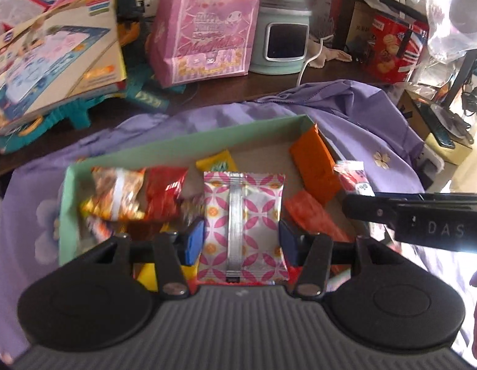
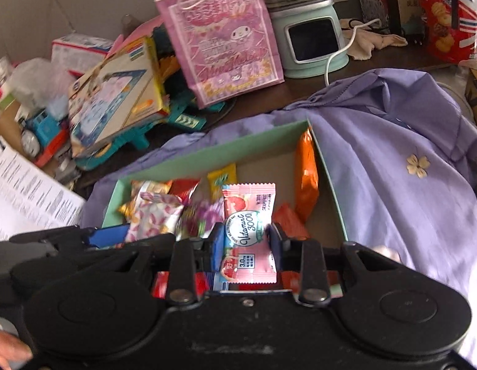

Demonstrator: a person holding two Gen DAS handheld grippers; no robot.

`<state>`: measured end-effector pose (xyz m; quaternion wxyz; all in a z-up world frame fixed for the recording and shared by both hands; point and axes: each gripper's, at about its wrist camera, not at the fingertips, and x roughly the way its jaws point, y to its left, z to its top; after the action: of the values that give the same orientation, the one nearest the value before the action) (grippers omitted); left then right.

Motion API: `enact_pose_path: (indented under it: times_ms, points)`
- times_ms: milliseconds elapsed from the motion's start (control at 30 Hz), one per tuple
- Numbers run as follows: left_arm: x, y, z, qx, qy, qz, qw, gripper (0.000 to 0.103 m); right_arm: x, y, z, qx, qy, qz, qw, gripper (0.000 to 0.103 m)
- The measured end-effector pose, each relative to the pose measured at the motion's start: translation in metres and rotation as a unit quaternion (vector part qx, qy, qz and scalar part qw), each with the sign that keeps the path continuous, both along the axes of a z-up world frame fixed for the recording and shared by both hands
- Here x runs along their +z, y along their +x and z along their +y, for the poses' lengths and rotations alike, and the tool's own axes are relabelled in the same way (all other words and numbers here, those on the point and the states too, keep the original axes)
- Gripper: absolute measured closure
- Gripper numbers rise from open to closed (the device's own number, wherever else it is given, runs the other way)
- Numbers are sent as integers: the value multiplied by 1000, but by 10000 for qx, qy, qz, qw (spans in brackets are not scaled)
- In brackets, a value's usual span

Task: Organize snacks
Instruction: 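Carry both snacks into the green box and open both grippers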

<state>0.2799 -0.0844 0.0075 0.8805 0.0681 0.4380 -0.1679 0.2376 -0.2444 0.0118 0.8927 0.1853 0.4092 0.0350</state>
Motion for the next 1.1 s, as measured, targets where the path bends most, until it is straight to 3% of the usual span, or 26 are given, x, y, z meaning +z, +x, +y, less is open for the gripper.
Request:
enact_pose_path:
  times_ms: [367, 400, 433, 467, 500, 533, 833, 1100]
  points:
    - [-32, 75, -43, -22, 150, 134, 9998, 50, -23, 78, -17, -233, 93, 146, 9996, 68]
    - [-33, 78, -45, 20, 174, 121, 9998, 44, -23, 82, -18, -264, 89, 121, 9995, 65]
    - [-35, 81, -45, 61, 215, 116, 9997, 28, -22, 83, -18, -289, 85, 90, 9995, 51]
    - [-35, 83, -45, 119, 271, 85, 9995, 20, -21, 82, -18, -316, 71, 39, 9995, 42]
    - [-35, 83, -45, 163, 320, 22, 9994, 9, -20, 81, -18, -351, 33, -23, 9994, 25]
    - [-35, 82, -44, 190, 357, -42, 9992, 5, -19, 79, -18, -370, -17, -81, 9993, 17]
    - [-30, 66, -33, 235, 378, 62, 9990, 0, -8, 61, -2, -297, -105, -162, 9994, 0]
    - [-13, 39, -18, 268, 359, 34, 9990, 0, 12, 37, 13, -191, -206, -280, 9992, 0]
